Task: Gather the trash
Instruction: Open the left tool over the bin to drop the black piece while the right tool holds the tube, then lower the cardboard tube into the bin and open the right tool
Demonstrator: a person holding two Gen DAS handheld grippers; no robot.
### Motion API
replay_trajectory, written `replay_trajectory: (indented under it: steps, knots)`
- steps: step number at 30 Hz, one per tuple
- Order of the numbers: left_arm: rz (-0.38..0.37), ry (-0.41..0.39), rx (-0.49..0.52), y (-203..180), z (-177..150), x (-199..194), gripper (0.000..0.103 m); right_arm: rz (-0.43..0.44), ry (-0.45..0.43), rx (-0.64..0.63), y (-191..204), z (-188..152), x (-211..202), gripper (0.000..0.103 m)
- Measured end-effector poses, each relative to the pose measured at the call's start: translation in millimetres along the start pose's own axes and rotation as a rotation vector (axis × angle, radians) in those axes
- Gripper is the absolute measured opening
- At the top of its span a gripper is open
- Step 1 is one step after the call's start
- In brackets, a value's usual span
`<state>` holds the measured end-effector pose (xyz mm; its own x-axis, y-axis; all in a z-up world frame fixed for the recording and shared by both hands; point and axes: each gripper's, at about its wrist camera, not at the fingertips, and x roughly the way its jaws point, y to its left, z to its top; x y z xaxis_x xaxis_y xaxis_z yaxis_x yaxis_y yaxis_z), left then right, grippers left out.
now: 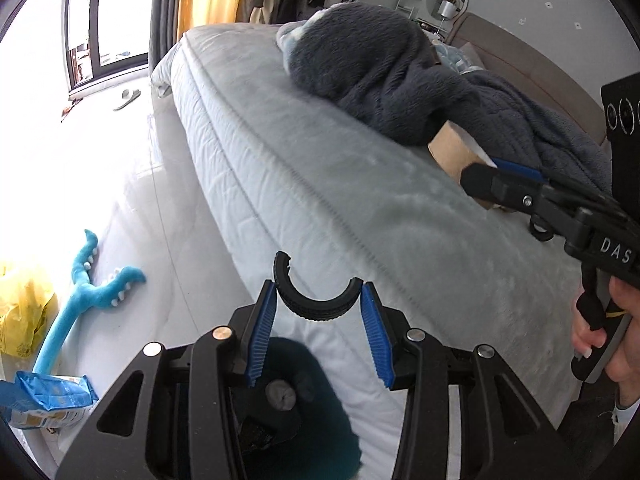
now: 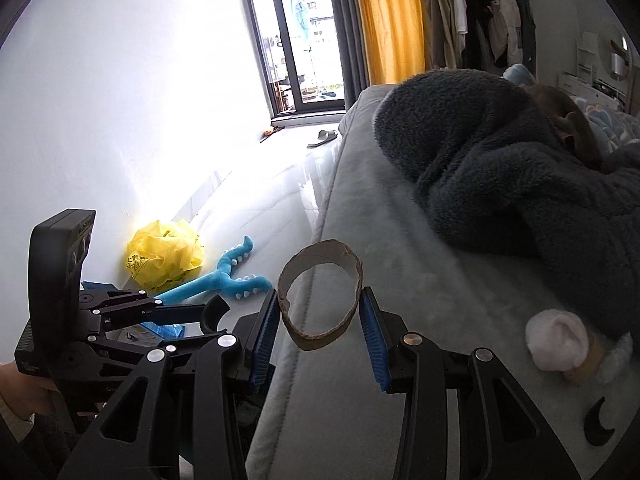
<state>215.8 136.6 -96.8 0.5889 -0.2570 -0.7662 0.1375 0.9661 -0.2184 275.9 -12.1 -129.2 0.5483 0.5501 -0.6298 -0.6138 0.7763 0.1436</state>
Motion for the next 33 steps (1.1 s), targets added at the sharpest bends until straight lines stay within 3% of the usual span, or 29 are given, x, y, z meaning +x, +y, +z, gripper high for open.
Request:
replay_trajectory:
  steps: [9, 16, 30, 33]
  knots:
    - [0.018, 0.115, -0.001, 32.9, -26.5, 4.2, 0.046, 0.059, 0.065, -0.071, 50.1, 0.6, 33.8, 0.041]
    - [0.017, 0.252, -0.055, 65.9, -55.4, 18.4, 0.046, 0.096, 0.150, -0.146, 88.7, -8.7, 62.5, 0.041]
    - [0.026, 0.414, -0.088, 99.7, -90.6, 28.6, 0.047, 0.134, 0.246, -0.191, 121.5, -22.6, 98.0, 0.041]
    - [0.031, 0.429, -0.087, 103.9, -94.6, 26.7, 0.057, 0.141, 0.261, -0.196, 125.6, -25.0, 103.7, 0.041]
